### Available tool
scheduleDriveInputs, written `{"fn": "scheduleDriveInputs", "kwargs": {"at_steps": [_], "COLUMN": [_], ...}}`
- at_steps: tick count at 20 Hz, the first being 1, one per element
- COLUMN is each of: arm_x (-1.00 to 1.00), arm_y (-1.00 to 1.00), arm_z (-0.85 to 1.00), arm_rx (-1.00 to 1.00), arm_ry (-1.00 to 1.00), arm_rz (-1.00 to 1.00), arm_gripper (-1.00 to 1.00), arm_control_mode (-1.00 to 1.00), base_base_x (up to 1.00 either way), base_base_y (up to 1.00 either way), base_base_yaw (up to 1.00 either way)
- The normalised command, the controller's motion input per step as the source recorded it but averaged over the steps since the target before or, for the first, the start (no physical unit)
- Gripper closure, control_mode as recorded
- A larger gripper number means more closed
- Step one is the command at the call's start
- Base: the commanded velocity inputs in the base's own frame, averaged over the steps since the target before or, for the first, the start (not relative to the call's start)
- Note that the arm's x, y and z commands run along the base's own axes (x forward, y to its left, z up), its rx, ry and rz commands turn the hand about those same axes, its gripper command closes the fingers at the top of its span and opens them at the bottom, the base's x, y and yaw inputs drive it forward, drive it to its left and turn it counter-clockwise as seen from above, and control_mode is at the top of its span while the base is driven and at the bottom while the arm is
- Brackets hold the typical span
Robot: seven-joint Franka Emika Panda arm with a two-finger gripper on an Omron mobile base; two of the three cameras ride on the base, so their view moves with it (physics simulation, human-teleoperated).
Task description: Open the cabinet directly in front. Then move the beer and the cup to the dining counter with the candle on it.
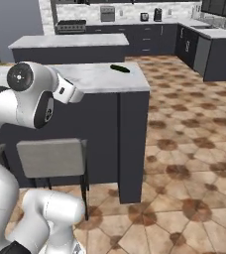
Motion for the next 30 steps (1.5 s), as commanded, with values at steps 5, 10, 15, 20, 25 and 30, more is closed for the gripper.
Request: {"fn": "scheduleDriveInputs", "kwargs": {"at_steps": [5,10,15,20,25,30], "arm_x": [0.00,0.00,0.00,0.00,0.00,0.00], "arm_y": [0.00,0.00,0.00,0.00,0.00,0.00], "arm_z": [0.00,0.00,0.00,0.00,0.00,0.00], "arm_rx": [0.00,0.00,0.00,0.00,0.00,0.00], "arm_ry": [0.00,0.00,0.00,0.00,0.00,0.00], "arm_rz": [0.00,0.00,0.00,0.00,0.00,0.00], "arm_gripper": [-1.00,-1.00,-1.00,-1.00,-1.00,-1.00], "arm_control_mode": [1.00,1.00,1.00,1.00,1.00,1.00], "base_base_x": [0.29,0.33,0.48,0.81,1.00,1.00], "base_base_y": [-1.00,-1.00,-1.00,-1.00,-0.42,0.02], "base_base_yaw": [0.03,0.03,0.02,0.00,-0.01,-0.14]}}
